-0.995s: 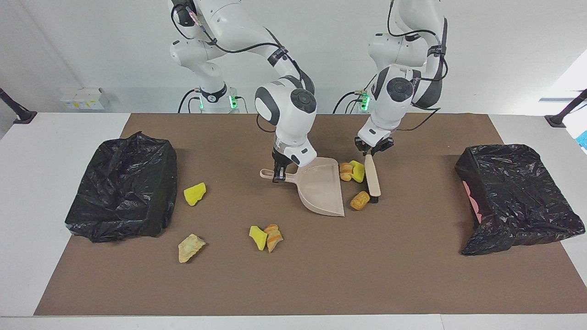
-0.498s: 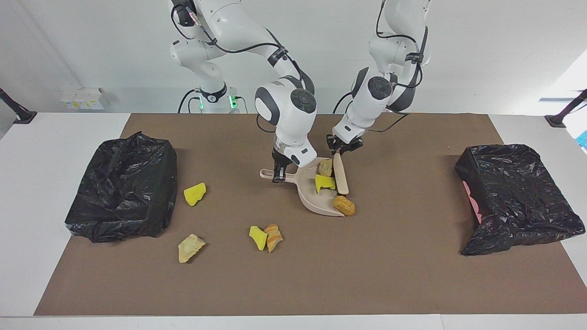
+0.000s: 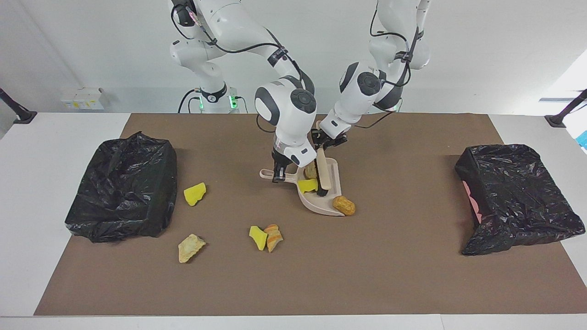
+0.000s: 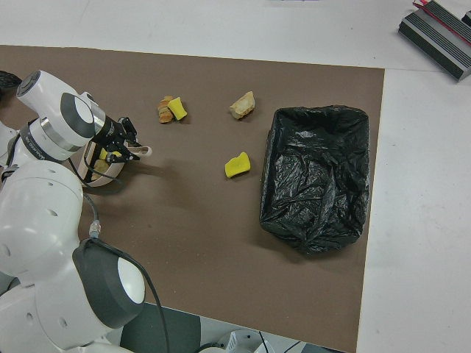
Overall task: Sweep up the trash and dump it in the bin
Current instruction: 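Sweep the chunks into the dustpan with the brush in the left gripper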
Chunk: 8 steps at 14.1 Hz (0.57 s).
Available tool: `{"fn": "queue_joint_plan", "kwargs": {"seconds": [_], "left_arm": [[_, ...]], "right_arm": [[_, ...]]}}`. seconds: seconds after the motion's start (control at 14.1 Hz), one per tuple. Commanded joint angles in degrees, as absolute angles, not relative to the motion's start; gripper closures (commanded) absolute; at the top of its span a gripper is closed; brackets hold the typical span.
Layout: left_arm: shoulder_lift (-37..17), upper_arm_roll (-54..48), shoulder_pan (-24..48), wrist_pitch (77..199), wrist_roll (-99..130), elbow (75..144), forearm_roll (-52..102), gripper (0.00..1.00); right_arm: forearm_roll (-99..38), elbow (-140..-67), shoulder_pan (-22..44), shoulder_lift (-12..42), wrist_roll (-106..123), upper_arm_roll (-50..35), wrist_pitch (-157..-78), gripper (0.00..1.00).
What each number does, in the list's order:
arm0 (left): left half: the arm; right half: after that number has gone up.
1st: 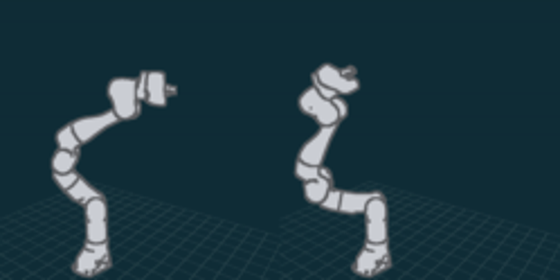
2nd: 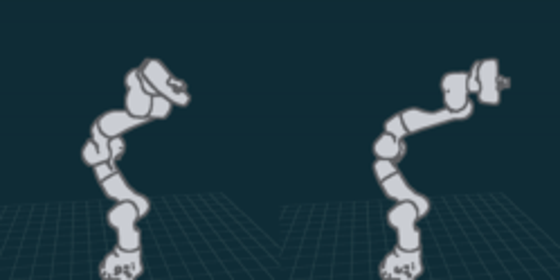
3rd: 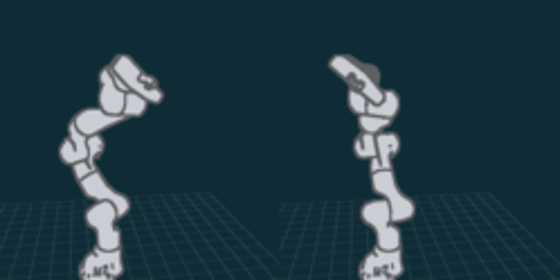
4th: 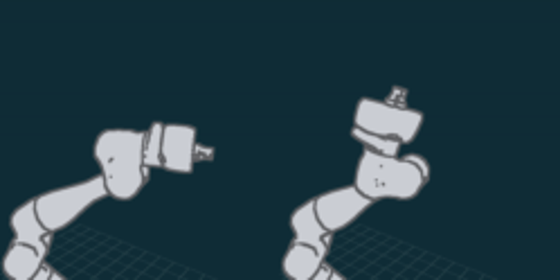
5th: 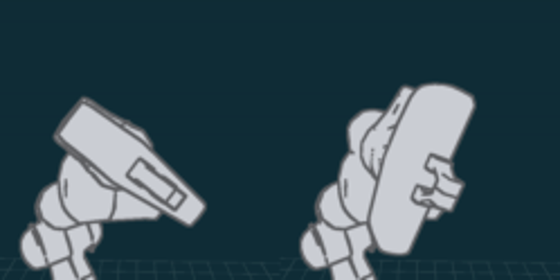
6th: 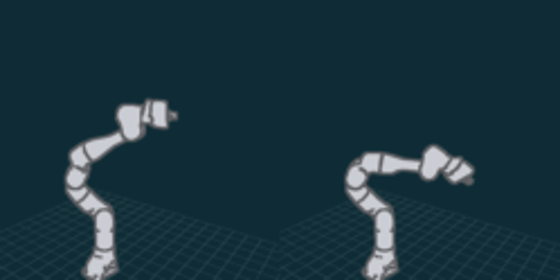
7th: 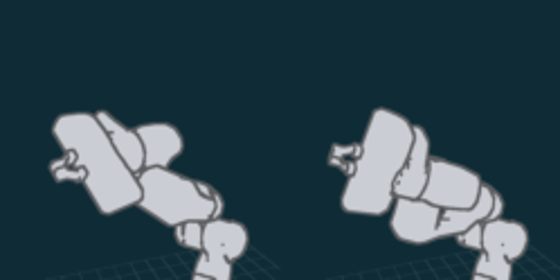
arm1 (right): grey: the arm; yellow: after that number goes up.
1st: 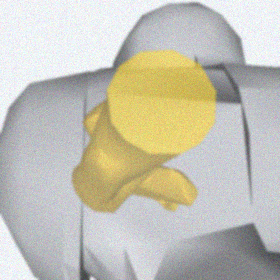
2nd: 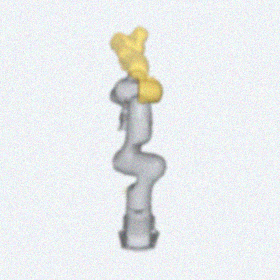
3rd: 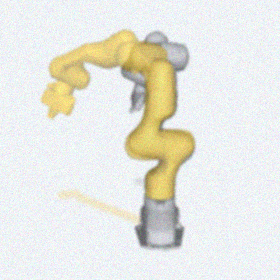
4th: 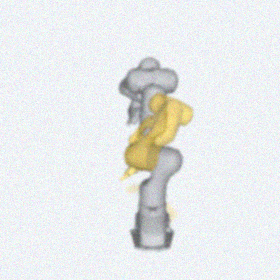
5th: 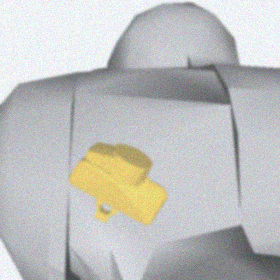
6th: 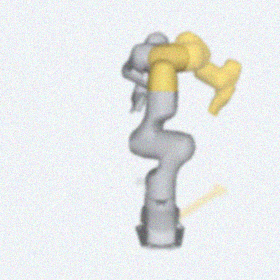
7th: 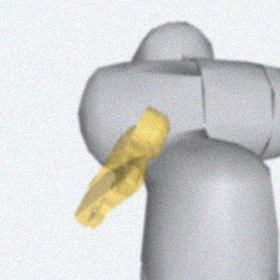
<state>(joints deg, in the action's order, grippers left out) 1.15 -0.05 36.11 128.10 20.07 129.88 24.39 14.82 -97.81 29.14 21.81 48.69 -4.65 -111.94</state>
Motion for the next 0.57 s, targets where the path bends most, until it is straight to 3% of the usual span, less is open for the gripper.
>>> {"fn": "queue_joint_plan", "kwargs": {"seconds": [0.0,0.21,0.5], "left_arm": [[5.44,0.35,30.78,121.83,19.34,129.55,18.85,1.0],[3.88,0.88,27.71,119.19,18.99,125.53,7.77,1.0],[-4.11,0.88,26.46,117.95,18.72,117.88,0.97,1.0]], "right_arm": [[16.0,-98.97,28.83,21.0,49.49,-4.83,-112.5,1.0],[15.91,-98.7,28.83,21.09,48.78,-4.83,-112.41,1.0],[15.73,-98.61,28.65,21.27,47.82,-4.83,-112.41,1.0]]}}
